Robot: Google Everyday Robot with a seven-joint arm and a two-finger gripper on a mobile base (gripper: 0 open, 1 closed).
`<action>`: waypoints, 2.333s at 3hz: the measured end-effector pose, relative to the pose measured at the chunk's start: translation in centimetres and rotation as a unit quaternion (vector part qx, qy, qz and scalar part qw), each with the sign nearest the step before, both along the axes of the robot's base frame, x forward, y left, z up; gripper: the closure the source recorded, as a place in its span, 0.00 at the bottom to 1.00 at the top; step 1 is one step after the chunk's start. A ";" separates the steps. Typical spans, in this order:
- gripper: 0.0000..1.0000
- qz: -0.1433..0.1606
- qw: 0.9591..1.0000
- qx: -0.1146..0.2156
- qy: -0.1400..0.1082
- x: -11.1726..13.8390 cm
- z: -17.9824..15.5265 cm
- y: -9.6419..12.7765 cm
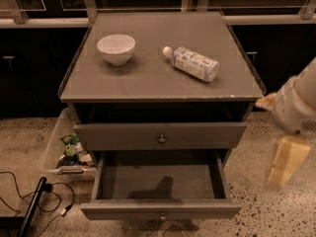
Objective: Close middle drawer
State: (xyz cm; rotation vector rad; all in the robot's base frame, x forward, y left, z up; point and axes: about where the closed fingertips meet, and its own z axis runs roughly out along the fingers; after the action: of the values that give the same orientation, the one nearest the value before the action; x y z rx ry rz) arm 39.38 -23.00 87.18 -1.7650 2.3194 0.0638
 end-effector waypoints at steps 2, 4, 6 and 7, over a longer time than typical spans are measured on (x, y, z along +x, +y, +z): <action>0.42 0.028 0.996 0.042 0.070 -6.0 -13.7 -0.1; 0.88 0.008 0.995 0.077 0.058 -4.9 -18.4 0.0; 1.00 -0.007 0.994 0.079 0.074 -4.5 -22.2 0.5; 1.00 -0.023 0.990 0.099 0.098 -3.2 -28.8 1.4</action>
Offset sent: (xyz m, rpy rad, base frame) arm -0.0871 -0.0001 -0.2197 0.1539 0.1957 0.0859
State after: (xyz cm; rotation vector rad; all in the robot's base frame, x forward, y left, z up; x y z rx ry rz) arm 36.13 -21.61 58.41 -1.6716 2.3891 0.4642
